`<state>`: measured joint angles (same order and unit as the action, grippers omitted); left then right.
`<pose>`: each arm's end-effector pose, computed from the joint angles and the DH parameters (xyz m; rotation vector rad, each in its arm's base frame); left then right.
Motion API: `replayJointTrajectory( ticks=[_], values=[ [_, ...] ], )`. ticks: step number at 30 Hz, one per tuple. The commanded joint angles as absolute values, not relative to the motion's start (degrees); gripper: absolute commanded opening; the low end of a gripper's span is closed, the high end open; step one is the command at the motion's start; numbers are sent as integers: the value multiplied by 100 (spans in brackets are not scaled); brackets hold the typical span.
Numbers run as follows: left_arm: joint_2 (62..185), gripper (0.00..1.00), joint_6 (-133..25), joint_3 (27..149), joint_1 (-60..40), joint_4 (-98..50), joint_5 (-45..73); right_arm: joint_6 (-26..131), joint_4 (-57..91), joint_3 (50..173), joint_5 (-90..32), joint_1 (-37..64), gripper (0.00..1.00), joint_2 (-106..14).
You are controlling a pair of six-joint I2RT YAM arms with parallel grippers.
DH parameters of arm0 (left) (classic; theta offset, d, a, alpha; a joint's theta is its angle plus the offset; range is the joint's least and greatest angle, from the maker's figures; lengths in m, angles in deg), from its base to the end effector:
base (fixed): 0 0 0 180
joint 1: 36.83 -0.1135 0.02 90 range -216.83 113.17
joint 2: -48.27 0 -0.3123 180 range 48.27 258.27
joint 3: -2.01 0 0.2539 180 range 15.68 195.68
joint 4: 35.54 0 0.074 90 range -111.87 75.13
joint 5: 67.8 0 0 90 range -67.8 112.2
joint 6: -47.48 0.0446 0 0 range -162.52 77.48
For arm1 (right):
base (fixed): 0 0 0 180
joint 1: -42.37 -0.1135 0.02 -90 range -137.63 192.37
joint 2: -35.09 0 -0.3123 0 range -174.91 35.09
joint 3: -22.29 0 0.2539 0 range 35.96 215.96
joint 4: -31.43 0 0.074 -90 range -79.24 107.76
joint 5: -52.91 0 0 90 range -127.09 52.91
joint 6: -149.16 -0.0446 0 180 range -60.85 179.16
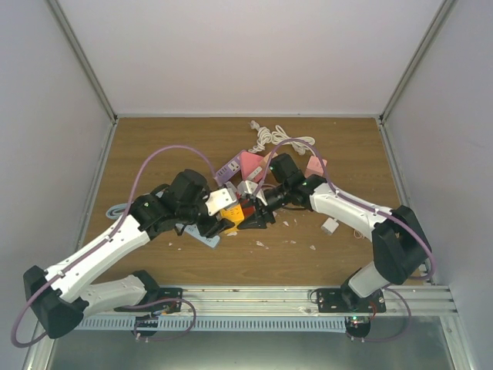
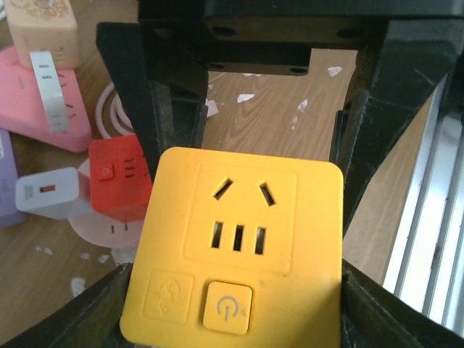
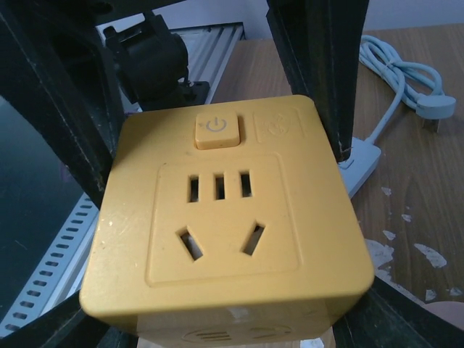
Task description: Insert the plug
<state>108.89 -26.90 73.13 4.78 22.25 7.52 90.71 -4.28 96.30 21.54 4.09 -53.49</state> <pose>0.1390 -0.1385 0.3458 1.2669 2.0675 -0.5169 0.2277 0.2282 0.2871 -1.6336 1.5567 1.2866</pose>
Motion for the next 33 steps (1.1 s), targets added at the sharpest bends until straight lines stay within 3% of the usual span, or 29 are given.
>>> replayJointTrajectory(
  ticks=[1, 7, 12, 16, 21, 26, 33],
  values=[
    [10767, 59, -2609, 7369, 507, 2027, 431, 9246, -493, 9808, 2541, 423, 9, -5293],
    [10521, 44, -2579, 7288, 509, 1936, 121, 9202, -429, 9785, 2595, 420, 14, -5245],
    [10258, 42, -2762, 7124, 509, 1514, 305, 8225, 440, 9483, 2115, 563, 57, -4780],
    [9938, 39, -3439, 6785, 504, 700, 885, 6961, 2052, 8577, 1452, 702, 77, -3916],
    [9636, 39, -4727, 6179, 507, 2, 2254, 5631, 2605, 8359, 360, 712, 80, -3360],
    [9239, 39, -5114, 5617, 509, -113, 3118, 4283, 1889, 8827, -450, 704, 75, -3565],
    [9131, 40, -6167, 4922, 501, -218, 4189, 3081, 2505, 8203, -337, 580, 70, -3545]
  ],
)
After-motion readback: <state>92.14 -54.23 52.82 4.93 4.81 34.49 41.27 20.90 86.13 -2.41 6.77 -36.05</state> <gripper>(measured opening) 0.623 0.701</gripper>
